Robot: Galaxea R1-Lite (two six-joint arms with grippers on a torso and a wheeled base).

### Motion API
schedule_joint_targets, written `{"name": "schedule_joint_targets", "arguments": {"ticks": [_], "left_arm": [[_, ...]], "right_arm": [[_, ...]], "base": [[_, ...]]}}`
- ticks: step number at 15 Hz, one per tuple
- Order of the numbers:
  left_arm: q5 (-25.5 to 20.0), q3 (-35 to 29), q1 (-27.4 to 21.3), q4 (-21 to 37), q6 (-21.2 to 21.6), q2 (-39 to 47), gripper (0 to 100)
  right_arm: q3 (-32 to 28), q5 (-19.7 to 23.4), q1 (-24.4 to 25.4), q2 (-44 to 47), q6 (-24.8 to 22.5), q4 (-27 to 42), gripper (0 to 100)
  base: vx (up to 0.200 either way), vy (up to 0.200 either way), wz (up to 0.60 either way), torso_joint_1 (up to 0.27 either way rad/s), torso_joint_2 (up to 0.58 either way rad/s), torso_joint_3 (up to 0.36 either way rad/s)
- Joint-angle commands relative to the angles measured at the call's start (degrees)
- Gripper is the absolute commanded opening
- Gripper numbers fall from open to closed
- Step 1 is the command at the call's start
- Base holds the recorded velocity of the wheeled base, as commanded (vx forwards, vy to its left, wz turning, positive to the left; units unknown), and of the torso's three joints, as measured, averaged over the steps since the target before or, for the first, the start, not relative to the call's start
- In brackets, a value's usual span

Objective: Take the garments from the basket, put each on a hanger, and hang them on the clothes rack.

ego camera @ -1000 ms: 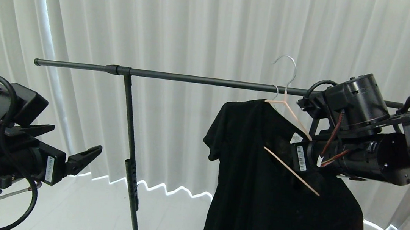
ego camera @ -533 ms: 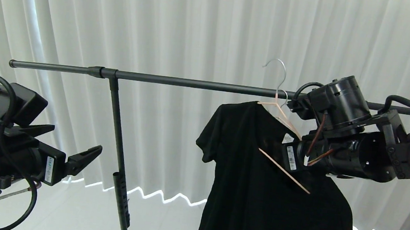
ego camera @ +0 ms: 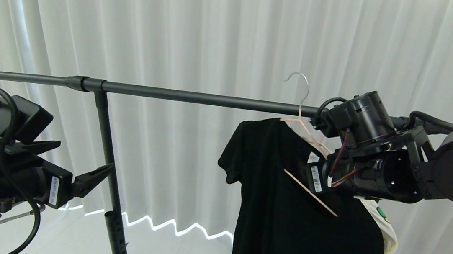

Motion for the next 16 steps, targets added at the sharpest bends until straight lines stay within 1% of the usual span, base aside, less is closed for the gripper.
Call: {"name": "schedule_joint_targets", "arguments": {"ticks": [1, 6, 11, 14, 16], "left_arm": [[0.0, 0.9, -0.8, 0.0, 0.0, -0.8, 100], [0.0, 1.5, -1.6, 0.0, 0.0, -1.1, 100], [0.0, 3.2, -1.7, 0.0, -0.2, -2.6, 100], [0.0, 6.0, -4.9, 0.0, -0.2, -5.4, 100], [0.0, 6.5, -5.1, 0.0, -0.2, -5.6, 100]], "right_arm": [[-0.1, 0.0, 0.5, 1.1, 0.0, 0.1, 0], [-1.6, 0.0, 0.7, 4.6, 0.0, -0.1, 0], [-2.6, -0.1, -0.6, 7.7, 0.0, 0.0, 0], [-2.6, 0.0, -0.6, 9.1, 0.0, 0.0, 0], [-2.7, 0.0, -0.6, 9.7, 0.0, 0.0, 0]], "base": [[0.000, 0.000, 0.00, 0.000, 0.00, 0.000], [0.000, 0.000, 0.00, 0.000, 0.00, 0.000], [0.000, 0.000, 0.00, 0.000, 0.00, 0.000], [0.000, 0.000, 0.00, 0.000, 0.00, 0.000], [0.000, 0.000, 0.00, 0.000, 0.00, 0.000]]}}
